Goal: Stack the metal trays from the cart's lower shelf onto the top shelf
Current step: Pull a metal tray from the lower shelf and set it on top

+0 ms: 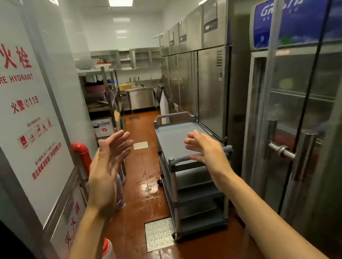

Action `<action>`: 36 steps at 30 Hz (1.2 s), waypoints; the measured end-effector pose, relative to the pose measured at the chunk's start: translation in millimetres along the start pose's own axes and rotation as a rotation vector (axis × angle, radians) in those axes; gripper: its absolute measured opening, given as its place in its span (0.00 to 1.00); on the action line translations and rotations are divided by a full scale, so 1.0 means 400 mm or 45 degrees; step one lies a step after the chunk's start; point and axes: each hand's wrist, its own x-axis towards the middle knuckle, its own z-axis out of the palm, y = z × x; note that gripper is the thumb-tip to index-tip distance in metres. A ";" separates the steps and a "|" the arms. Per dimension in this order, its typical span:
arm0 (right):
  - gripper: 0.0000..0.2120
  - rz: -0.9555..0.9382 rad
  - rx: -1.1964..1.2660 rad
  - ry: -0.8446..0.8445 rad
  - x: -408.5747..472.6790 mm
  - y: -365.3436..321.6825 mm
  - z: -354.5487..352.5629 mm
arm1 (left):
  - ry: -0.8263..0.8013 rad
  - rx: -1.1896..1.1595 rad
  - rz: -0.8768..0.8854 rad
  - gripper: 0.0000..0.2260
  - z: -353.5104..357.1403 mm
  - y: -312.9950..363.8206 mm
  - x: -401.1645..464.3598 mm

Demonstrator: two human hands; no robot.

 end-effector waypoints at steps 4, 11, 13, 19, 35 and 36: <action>0.11 0.007 -0.002 -0.005 0.063 0.028 -0.006 | 0.029 0.035 -0.032 0.26 0.011 -0.036 0.046; 0.12 0.013 0.043 -0.027 0.237 0.090 -0.029 | 0.096 0.081 -0.017 0.28 0.049 -0.148 0.151; 0.12 0.026 0.054 -0.051 0.284 0.116 -0.029 | 0.141 0.097 -0.025 0.27 0.055 -0.180 0.177; 0.12 0.086 0.083 -0.092 0.409 0.214 0.013 | 0.250 0.144 -0.083 0.28 0.021 -0.291 0.263; 0.11 0.197 0.075 -0.002 0.988 0.551 0.311 | 0.276 0.095 -0.281 0.26 -0.254 -0.841 0.761; 0.11 0.212 0.078 0.007 1.029 0.571 0.323 | 0.268 0.106 -0.294 0.27 -0.265 -0.869 0.800</action>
